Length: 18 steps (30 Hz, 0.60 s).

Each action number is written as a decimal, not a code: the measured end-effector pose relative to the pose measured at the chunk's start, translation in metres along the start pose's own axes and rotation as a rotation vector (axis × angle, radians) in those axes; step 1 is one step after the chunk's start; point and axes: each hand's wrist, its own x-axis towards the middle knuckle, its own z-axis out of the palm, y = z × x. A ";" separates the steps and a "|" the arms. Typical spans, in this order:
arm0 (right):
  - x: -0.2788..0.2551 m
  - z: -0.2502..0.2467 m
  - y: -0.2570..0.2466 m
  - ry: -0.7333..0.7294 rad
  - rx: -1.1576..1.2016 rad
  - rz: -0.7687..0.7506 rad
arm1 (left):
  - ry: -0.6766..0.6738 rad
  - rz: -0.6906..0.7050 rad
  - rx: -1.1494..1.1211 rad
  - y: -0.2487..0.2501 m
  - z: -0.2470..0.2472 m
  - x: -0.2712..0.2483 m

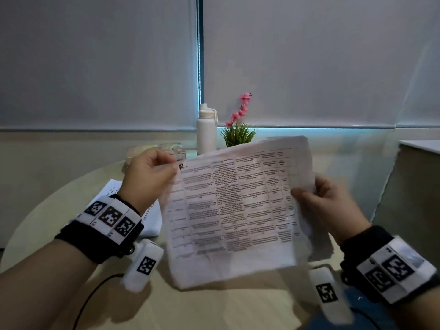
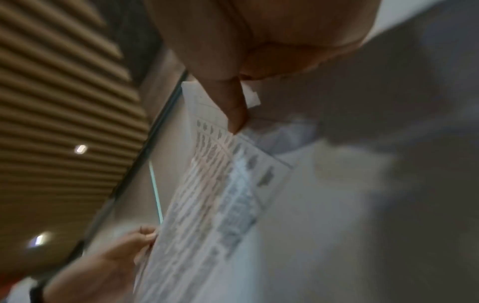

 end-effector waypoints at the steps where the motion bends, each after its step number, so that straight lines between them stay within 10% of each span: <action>1: 0.001 0.001 -0.007 0.003 -0.054 -0.027 | -0.063 0.045 0.157 0.004 0.000 0.001; 4: 0.009 0.006 -0.031 -0.052 -0.514 -0.232 | -0.349 0.281 0.673 0.031 0.007 0.002; 8: 0.020 0.019 -0.062 -0.041 -0.842 -0.391 | -0.622 0.050 0.225 0.060 0.036 -0.002; 13: 0.030 -0.002 -0.045 0.423 -0.541 -0.332 | -0.390 -0.094 -0.093 0.050 0.039 -0.001; 18: 0.019 0.006 -0.023 0.084 0.299 0.096 | -0.405 -0.184 -0.215 0.037 0.044 -0.013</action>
